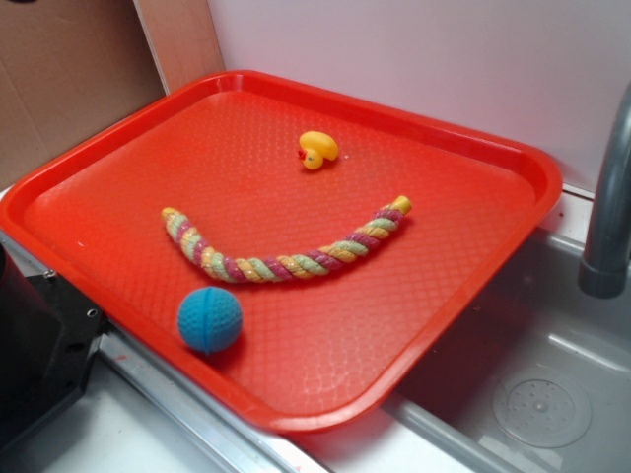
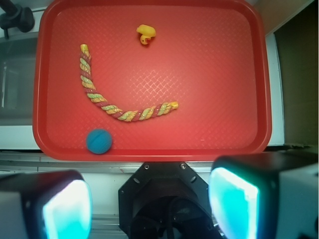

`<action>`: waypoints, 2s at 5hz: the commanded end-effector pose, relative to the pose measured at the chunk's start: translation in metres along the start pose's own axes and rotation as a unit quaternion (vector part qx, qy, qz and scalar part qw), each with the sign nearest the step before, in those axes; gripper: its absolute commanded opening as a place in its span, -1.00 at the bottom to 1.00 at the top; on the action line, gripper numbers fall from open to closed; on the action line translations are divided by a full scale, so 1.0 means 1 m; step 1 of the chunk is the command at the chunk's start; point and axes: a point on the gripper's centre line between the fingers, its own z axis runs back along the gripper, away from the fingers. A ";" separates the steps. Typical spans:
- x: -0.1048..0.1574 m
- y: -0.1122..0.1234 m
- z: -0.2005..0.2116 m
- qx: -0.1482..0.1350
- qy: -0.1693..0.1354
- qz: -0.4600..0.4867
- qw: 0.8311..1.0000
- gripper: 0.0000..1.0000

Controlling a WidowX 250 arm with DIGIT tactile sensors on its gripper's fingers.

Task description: Grab the blue ball.

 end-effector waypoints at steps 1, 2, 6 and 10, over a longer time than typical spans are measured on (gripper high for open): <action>0.000 0.000 0.000 0.000 0.000 0.000 1.000 1.00; 0.001 -0.011 -0.013 -0.013 0.001 0.010 1.000 1.00; 0.009 -0.064 -0.128 -0.044 -0.005 0.126 0.991 1.00; -0.018 -0.088 -0.211 -0.009 0.081 0.091 0.992 -0.74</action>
